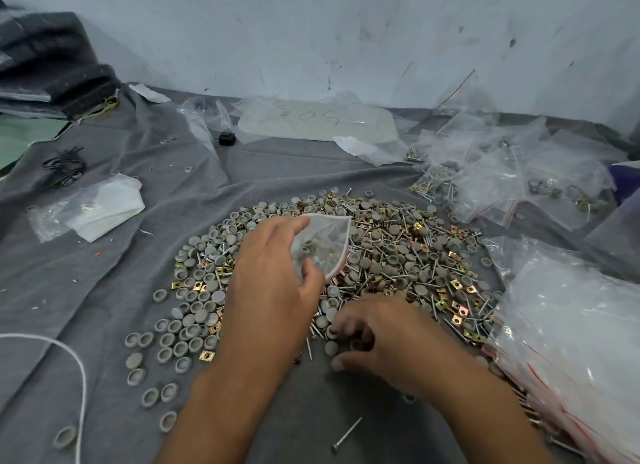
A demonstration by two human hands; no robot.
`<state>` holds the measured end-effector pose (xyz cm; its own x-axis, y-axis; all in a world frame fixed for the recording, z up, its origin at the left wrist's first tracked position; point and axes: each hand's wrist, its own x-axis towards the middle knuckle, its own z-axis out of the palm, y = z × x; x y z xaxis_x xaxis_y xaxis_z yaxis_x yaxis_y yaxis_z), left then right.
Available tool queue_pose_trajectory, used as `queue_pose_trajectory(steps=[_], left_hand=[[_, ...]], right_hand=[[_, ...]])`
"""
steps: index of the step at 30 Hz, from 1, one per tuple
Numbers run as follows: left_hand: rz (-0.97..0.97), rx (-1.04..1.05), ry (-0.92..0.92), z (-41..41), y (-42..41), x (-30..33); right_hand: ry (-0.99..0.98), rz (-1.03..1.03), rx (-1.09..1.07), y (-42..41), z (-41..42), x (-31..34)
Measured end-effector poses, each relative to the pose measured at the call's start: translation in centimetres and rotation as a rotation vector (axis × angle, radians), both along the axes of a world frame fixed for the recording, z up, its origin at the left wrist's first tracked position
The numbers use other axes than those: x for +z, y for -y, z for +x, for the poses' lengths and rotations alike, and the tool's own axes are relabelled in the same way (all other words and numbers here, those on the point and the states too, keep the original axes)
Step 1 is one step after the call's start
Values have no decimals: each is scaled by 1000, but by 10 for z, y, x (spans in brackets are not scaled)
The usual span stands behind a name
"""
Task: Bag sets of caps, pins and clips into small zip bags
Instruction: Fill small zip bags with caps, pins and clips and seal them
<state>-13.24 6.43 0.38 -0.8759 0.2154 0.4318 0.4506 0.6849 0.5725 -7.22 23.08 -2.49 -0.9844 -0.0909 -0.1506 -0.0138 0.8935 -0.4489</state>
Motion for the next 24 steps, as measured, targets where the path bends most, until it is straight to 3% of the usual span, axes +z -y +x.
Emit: queue_pose_trajectory(steps=[4, 13, 16, 19, 24], left_hand=[[-15, -21, 15, 2, -3, 1], [-34, -26, 30, 1, -2, 0], [-57, -32, 28, 0, -2, -1], [-59, -50, 26, 1, -2, -1], [-58, -73, 19, 3, -3, -1]], right_hand=[[-93, 158, 47, 18, 2, 0], [-220, 117, 37, 30, 9, 3], [-307, -77, -27, 20, 7, 4], [-554, -338, -117, 7, 1, 10], [-905, -366, -160, 9, -5, 16]])
